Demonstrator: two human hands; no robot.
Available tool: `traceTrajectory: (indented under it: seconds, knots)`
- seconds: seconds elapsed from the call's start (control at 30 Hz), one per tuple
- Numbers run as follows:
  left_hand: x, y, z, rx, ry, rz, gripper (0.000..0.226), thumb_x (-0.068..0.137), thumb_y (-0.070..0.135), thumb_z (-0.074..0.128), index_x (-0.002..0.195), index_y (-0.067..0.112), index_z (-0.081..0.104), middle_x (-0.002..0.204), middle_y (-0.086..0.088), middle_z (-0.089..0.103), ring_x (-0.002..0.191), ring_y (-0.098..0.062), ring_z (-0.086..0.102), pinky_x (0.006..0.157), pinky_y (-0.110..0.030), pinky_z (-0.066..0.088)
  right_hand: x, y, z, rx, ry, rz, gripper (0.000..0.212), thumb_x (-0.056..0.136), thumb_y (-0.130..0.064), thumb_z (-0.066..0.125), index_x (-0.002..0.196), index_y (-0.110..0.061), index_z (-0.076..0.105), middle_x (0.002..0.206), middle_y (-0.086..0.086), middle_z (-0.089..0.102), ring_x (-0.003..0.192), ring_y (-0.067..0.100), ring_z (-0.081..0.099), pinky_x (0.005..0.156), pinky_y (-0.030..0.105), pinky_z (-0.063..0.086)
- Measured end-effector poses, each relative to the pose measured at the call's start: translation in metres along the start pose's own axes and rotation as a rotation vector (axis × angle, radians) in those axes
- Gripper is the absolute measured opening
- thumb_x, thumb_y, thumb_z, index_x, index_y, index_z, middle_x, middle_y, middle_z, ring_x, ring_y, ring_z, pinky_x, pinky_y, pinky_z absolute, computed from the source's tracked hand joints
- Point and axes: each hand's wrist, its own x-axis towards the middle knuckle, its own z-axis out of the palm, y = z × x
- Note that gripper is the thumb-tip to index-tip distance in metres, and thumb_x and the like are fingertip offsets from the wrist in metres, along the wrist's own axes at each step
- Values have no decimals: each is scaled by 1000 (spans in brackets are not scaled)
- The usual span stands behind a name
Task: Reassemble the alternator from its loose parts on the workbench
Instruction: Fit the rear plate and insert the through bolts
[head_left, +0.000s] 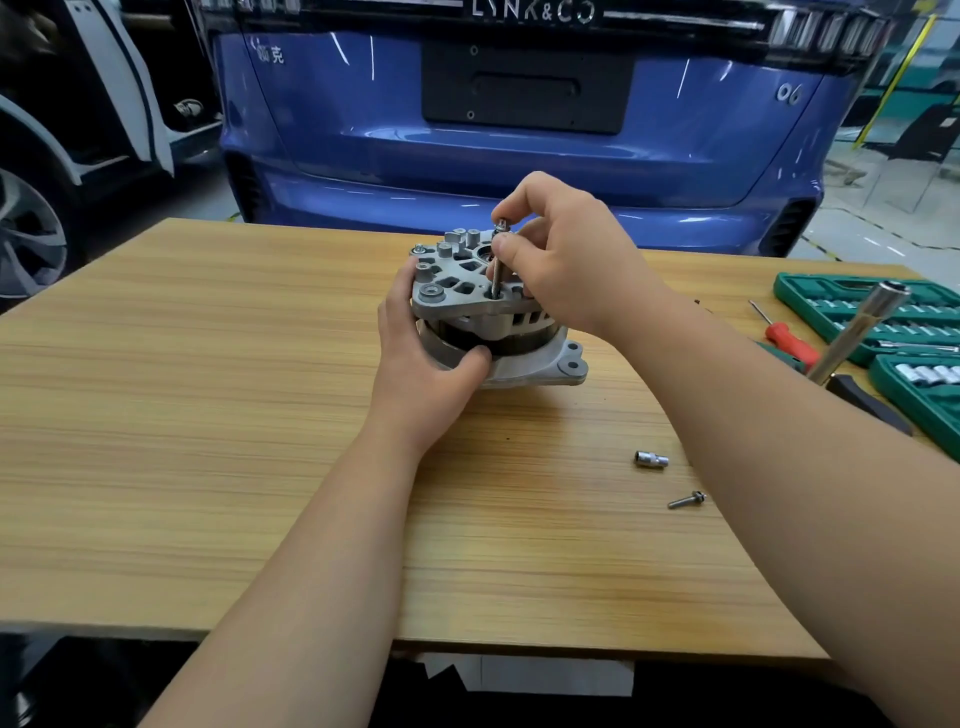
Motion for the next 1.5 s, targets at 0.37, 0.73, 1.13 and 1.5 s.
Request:
traceTrajectory:
  seconds: [0.37, 0.73, 1.13, 1.5]
  knots:
    - [2, 1, -4, 6, -4, 11, 92, 72, 21, 63, 128, 74, 13, 149, 12, 36, 132, -13, 45, 102, -39, 48, 1, -5, 0, 61, 14, 1, 6, 98, -22, 54, 102, -22, 50, 78, -5, 73, 60, 0, 63, 61, 31, 56]
    - [-1, 7, -3, -46, -3, -11, 83, 73, 21, 57, 122, 77, 18, 147, 8, 38, 130, -17, 47, 103, -43, 46, -5, -16, -6, -464, -213, -96, 22, 96, -39, 52, 102, -26, 69, 97, -5, 67, 88, 17, 58, 73, 38, 52]
    - [3, -3, -1, -12, 8, 30, 104, 62, 39, 82, 142, 52, 16, 148, 13, 31, 136, -12, 37, 106, -42, 43, 23, -31, -15, -623, -424, -71, 23, 92, -27, 56, 79, -11, 68, 72, 4, 62, 62, 19, 54, 49, 27, 39]
    - [3, -9, -2, 24, -17, 42, 103, 68, 36, 75, 143, 54, 8, 151, 6, 33, 136, -14, 39, 108, -44, 41, 11, -30, -2, -722, -261, -59, 15, 91, -21, 48, 77, -19, 48, 70, -3, 47, 62, 19, 48, 51, 29, 32]
